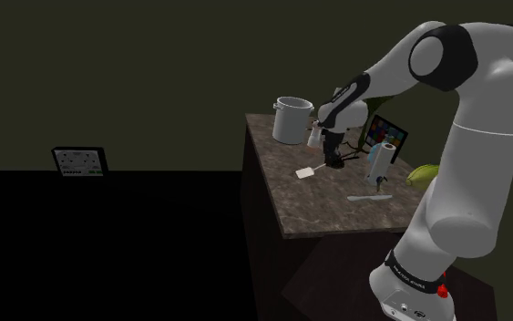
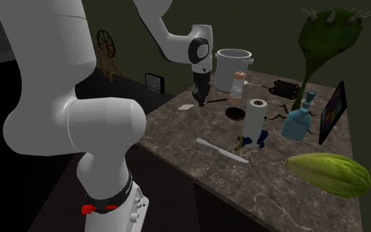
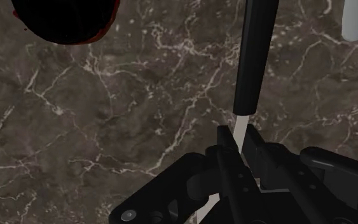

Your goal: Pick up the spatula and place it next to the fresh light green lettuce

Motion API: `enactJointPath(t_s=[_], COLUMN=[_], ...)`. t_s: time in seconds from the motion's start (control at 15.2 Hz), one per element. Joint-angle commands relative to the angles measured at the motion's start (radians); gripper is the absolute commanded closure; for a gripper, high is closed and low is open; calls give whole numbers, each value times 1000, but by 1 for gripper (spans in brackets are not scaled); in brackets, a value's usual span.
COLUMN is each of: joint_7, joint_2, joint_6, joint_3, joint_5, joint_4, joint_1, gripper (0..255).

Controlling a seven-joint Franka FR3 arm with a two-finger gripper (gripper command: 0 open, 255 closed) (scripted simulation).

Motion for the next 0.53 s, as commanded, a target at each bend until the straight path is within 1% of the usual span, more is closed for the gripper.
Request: enactJointPath(t_s=[0.0, 0.46], joint_7=[20, 76], joint_2=[-27, -114], joint_6=[-25, -115], joint_3=[-11, -32], joint_5=[-28, -113], joint_4=[4, 31], joint_1=[10, 30], gripper=[255, 255])
